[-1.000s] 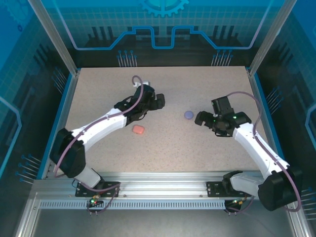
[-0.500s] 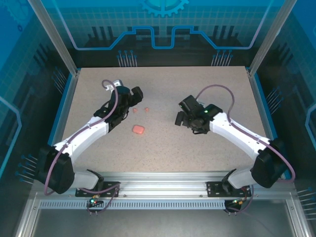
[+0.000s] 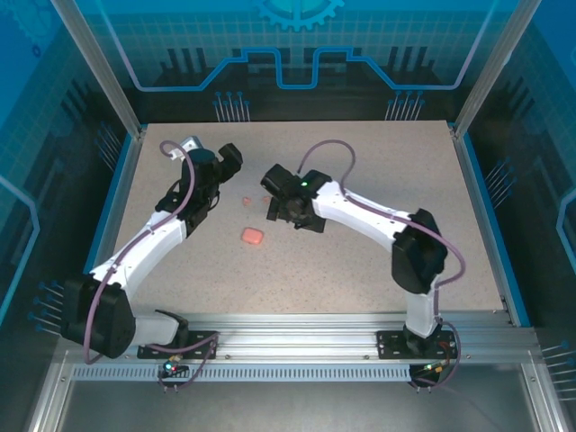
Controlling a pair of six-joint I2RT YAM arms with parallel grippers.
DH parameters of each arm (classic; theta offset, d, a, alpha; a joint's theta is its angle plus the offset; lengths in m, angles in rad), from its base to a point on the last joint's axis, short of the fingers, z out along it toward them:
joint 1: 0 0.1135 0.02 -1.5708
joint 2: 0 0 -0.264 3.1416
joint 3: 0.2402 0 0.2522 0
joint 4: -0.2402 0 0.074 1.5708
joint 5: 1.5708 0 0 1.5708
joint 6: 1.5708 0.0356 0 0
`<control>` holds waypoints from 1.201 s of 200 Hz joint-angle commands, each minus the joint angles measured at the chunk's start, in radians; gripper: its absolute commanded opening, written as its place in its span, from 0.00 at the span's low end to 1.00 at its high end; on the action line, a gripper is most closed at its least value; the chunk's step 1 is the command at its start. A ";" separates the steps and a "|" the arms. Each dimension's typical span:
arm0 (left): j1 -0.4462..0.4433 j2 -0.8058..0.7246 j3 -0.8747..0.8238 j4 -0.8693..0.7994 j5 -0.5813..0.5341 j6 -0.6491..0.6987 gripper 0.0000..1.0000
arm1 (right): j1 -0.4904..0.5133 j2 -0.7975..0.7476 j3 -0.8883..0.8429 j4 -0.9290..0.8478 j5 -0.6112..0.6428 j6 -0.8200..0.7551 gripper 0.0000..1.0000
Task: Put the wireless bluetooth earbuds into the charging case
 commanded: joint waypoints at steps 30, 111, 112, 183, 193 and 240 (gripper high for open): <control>0.082 0.110 0.145 -0.177 0.068 -0.007 0.99 | 0.053 0.218 0.242 -0.115 -0.086 0.093 1.00; 0.248 0.202 0.191 -0.283 0.205 -0.161 0.99 | 0.092 0.473 0.516 -0.196 -0.089 0.131 1.00; 0.250 0.202 0.190 -0.282 0.205 -0.162 0.99 | 0.093 0.476 0.519 -0.195 -0.088 0.131 1.00; 0.277 0.199 0.160 -0.257 0.257 -0.185 0.99 | 0.111 0.656 0.738 -0.236 -0.066 0.080 0.91; 0.279 0.200 0.157 -0.254 0.264 -0.189 0.99 | 0.111 0.662 0.738 -0.233 -0.069 0.085 0.89; 0.285 0.208 0.154 -0.253 0.291 -0.191 0.99 | 0.120 0.662 0.748 -0.253 -0.055 0.086 0.79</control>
